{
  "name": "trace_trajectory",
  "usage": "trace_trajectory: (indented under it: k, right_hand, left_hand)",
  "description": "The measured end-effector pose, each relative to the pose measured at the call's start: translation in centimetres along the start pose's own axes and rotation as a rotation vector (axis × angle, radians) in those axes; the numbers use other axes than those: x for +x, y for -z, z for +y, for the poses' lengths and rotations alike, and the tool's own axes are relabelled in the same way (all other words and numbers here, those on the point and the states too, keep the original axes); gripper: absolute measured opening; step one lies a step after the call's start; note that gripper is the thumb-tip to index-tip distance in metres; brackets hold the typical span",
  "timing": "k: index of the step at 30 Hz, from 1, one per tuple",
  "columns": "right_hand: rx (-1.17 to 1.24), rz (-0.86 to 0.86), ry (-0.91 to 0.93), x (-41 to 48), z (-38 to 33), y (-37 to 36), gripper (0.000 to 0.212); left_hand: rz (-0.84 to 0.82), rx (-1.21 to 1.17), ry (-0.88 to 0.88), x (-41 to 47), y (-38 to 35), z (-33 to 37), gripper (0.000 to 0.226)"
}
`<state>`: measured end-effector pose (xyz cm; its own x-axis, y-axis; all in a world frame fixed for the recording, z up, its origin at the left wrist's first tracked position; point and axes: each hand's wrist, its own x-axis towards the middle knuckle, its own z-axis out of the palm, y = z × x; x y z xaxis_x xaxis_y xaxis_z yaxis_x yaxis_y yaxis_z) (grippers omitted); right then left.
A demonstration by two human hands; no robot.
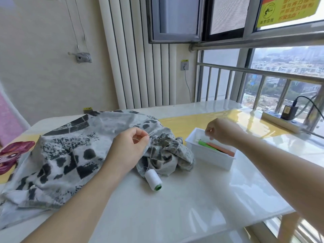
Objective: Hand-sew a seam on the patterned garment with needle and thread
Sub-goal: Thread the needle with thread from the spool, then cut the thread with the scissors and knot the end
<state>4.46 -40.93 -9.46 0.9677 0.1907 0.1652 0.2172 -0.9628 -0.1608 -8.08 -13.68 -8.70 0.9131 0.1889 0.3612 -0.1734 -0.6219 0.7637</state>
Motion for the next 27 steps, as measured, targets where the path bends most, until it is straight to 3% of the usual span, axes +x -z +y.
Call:
trace_trajectory:
  k: [6,13,16,21,27]
  right_hand:
    - [-0.235,-0.266,-0.031,0.4,-0.5,-1.3,0.016]
    - [-0.354,-0.343,-0.083,0.7,-1.3,-1.9,0.01]
    - [-0.352,-0.37,-0.108,0.8,-1.0,-2.1,0.019]
    - [-0.247,-0.325,-0.114,1.0,-0.4,-2.4,0.009]
    - [-0.197,-0.075,-0.059,0.6,-0.5,-1.0,0.016]
  left_hand:
    - [-0.026,-0.008,0.006,0.5,-0.8,-0.4,0.011]
    - [-0.02,-0.009,0.003,0.8,-0.8,-1.0,0.009]
    - [-0.018,-0.015,0.007,0.9,-0.8,-1.3,0.01]
    - [-0.009,-0.008,0.011,0.8,-0.7,-1.5,0.008]
    - [0.002,-0.006,0.01,0.9,-0.5,-1.4,0.008]
